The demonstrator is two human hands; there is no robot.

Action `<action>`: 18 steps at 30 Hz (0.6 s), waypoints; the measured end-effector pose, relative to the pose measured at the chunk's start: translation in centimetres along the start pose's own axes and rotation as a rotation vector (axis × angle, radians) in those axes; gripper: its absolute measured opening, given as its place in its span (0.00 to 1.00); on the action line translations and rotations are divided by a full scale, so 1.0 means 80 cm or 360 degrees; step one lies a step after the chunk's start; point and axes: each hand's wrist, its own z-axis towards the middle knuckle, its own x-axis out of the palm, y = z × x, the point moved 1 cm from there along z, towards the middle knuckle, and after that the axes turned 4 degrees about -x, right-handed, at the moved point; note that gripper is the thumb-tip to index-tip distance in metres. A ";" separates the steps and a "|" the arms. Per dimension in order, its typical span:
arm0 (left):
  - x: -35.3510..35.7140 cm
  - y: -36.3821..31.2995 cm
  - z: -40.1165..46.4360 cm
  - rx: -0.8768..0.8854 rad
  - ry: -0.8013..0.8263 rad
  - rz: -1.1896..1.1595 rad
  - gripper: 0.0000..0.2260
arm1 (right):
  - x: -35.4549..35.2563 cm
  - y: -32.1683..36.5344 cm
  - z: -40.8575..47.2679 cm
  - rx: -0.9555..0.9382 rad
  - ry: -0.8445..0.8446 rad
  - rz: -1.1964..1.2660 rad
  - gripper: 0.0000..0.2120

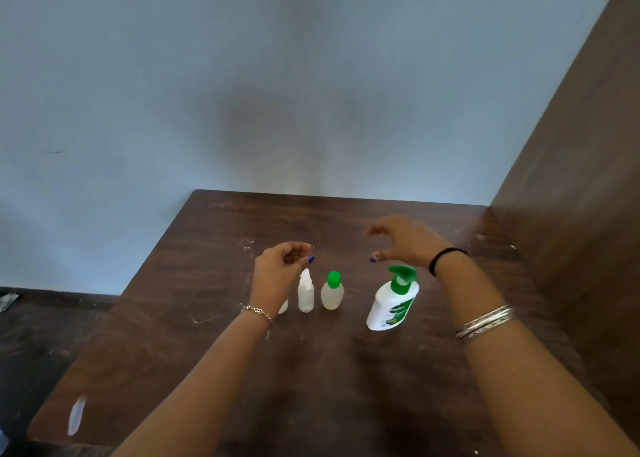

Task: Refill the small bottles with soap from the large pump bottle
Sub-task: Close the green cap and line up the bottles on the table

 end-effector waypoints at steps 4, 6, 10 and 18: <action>0.030 -0.017 0.004 0.0104 0.0162 0.0224 0.10 | -0.007 -0.031 -0.034 0.0108 0.0284 -0.0102 0.23; 0.039 -0.016 0.008 0.0167 0.0192 0.0450 0.11 | 0.006 -0.038 -0.042 0.0117 0.0284 -0.0044 0.21; 0.041 -0.007 0.017 0.0168 0.0185 0.0675 0.11 | 0.024 -0.043 -0.049 0.0102 0.0130 0.0012 0.18; 0.032 -0.009 0.027 0.0066 0.0193 0.0502 0.11 | 0.030 -0.047 -0.032 0.0262 -0.0092 0.0010 0.17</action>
